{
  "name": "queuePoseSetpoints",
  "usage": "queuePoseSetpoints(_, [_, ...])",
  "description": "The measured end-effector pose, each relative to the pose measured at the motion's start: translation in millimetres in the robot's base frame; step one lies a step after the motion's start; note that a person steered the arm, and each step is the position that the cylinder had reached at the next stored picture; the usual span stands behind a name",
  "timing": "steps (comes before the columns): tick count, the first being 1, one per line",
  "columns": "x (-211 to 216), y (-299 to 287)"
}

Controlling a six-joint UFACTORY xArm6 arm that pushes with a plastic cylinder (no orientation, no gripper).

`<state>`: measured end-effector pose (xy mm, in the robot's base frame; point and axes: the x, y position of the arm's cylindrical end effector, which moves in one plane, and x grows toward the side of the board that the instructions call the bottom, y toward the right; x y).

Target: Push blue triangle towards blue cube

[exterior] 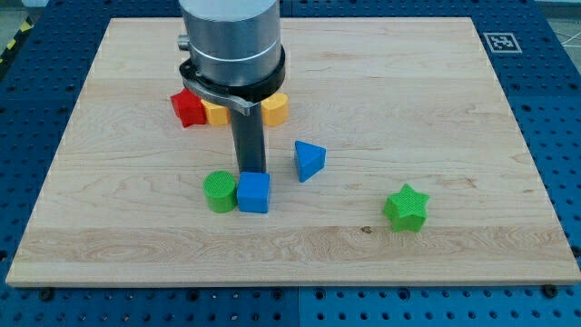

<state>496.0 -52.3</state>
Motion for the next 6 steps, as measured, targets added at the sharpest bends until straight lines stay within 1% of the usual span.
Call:
queuePoseSetpoints(2, [0, -7])
queuePoseSetpoints(6, [-40, -5])
